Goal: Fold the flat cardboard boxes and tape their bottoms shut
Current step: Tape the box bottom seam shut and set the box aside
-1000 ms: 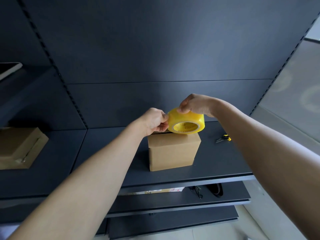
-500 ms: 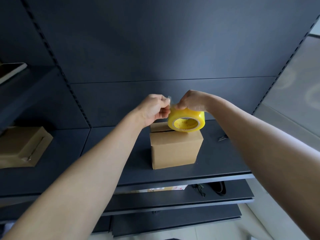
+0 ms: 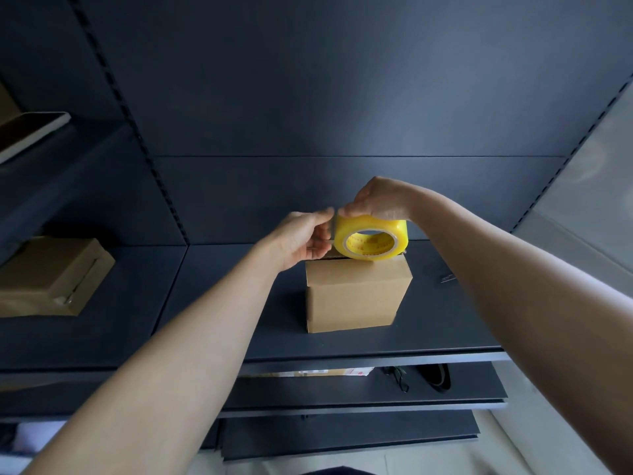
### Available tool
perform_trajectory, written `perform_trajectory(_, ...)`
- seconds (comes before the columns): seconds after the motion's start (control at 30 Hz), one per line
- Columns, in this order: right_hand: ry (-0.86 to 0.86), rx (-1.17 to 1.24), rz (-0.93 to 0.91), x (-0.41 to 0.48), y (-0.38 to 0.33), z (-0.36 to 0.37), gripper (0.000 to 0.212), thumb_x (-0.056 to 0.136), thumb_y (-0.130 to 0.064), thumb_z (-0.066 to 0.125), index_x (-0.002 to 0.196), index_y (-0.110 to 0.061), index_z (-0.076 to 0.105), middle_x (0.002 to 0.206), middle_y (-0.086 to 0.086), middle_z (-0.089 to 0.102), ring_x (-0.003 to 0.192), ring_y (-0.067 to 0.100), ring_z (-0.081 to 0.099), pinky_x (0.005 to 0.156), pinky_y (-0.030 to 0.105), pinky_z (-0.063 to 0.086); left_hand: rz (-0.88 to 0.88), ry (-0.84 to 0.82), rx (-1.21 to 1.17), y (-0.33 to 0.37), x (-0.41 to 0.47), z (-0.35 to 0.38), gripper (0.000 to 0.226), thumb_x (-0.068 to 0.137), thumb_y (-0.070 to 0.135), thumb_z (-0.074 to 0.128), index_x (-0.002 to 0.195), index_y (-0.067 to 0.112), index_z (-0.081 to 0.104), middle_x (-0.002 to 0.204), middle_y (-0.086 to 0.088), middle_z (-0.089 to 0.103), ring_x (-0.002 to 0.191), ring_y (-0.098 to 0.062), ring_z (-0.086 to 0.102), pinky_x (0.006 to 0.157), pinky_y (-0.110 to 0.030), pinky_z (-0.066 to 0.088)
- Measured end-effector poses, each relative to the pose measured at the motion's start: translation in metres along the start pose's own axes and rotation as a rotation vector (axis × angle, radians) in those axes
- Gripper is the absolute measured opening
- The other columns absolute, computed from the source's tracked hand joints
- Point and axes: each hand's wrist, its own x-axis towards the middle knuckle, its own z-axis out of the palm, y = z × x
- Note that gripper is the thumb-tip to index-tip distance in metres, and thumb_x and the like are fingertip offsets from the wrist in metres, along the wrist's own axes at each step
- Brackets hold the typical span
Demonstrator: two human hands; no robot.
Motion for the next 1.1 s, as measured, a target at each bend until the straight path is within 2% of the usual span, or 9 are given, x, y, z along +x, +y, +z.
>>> perform_trajectory(0.1,-0.003,-0.009,-0.004,0.002,0.0,0.0,0.049,0.087,-0.053,0.058,0.103,-0.008,0.068,0.087,0.005,0.059,0.073,0.019,0.05,0.059,0.026,0.037,-0.088,0.003,0.016,-0.004,0.0,-0.001,0.043,0.094,0.048,0.051,0.084,0.005,0.052,0.073,-0.01,0.056,0.062,-0.022,0.058,0.053,-0.027,0.052)
perform_trajectory(0.3,-0.006,-0.034,-0.02,0.005,0.002,0.0,0.049,0.088,-0.054,0.056,0.103,-0.008,0.068,0.087,0.005,0.059,0.073,0.018,0.05,0.06,0.026,0.037,-0.054,-0.035,0.014,-0.007,0.002,0.002,0.043,0.096,0.042,0.047,0.077,0.004,0.053,0.067,-0.009,0.054,0.057,-0.021,0.056,0.047,-0.024,0.051)
perform_trajectory(0.5,-0.013,-0.042,-0.041,0.008,0.004,0.001,0.055,0.086,-0.061,0.053,0.101,-0.011,0.069,0.098,0.009,0.067,0.079,0.02,0.055,0.068,0.03,0.042,0.027,0.019,0.144,-0.006,0.009,0.004,0.03,0.099,0.012,0.048,0.069,0.01,0.047,0.064,-0.005,0.046,0.058,-0.016,0.048,0.052,-0.023,0.044)
perform_trajectory(0.6,-0.03,0.036,0.0,0.005,0.014,-0.002,0.062,0.079,-0.072,0.053,0.098,-0.015,0.069,0.096,0.005,0.068,0.087,0.021,0.062,0.08,0.034,0.048,0.007,0.071,0.035,-0.007,0.013,0.006,0.03,0.092,-0.004,0.04,0.069,0.011,0.049,0.063,-0.006,0.046,0.059,-0.018,0.046,0.056,-0.025,0.044)
perform_trajectory(0.7,-0.043,0.178,0.026,0.005,0.025,-0.001,0.061,0.078,-0.067,0.06,0.105,-0.013,0.067,0.105,0.008,0.068,0.096,0.024,0.063,0.089,0.037,0.048,-0.02,0.092,-0.045,-0.01,0.016,0.007,0.031,0.086,-0.011,0.037,0.065,0.01,0.047,0.064,-0.007,0.046,0.059,-0.017,0.045,0.056,-0.026,0.044)
perform_trajectory(0.8,-0.05,0.194,0.032,0.005,0.025,0.001,0.061,0.079,-0.065,0.06,0.108,-0.012,0.067,0.106,0.008,0.067,0.096,0.025,0.062,0.087,0.035,0.047,-0.023,0.114,-0.041,-0.015,0.017,0.008,0.031,0.086,-0.011,0.039,0.064,0.011,0.047,0.066,-0.006,0.049,0.063,-0.017,0.048,0.062,-0.027,0.047)
perform_trajectory(0.9,-0.015,0.106,0.022,0.008,0.016,0.004,0.062,0.077,-0.071,0.057,0.094,-0.012,0.068,0.09,0.006,0.066,0.078,0.02,0.06,0.073,0.031,0.046,-0.056,0.162,-0.05,-0.024,0.021,0.012,0.027,0.091,-0.007,0.042,0.072,0.011,0.05,0.071,-0.006,0.054,0.066,-0.015,0.052,0.069,-0.027,0.049)
perform_trajectory(1.03,0.041,0.003,0.011,0.012,0.006,0.008,0.063,0.075,-0.077,0.053,0.074,-0.014,0.06,0.075,0.004,0.06,0.065,0.017,0.054,0.06,0.028,0.041,-0.102,0.25,-0.085,-0.029,0.028,0.018,0.013,0.094,-0.004,0.045,0.093,0.006,0.054,0.074,-0.006,0.059,0.066,-0.012,0.056,0.064,-0.023,0.052)
perform_trajectory(1.1,0.047,-0.008,0.007,0.012,0.007,0.008,0.066,0.074,-0.079,0.05,0.072,-0.014,0.059,0.073,0.004,0.058,0.064,0.017,0.053,0.059,0.029,0.041,-0.094,0.247,-0.077,-0.028,0.028,0.017,0.016,0.095,-0.003,0.044,0.087,0.006,0.055,0.075,-0.006,0.061,0.067,-0.013,0.058,0.063,-0.022,0.053)
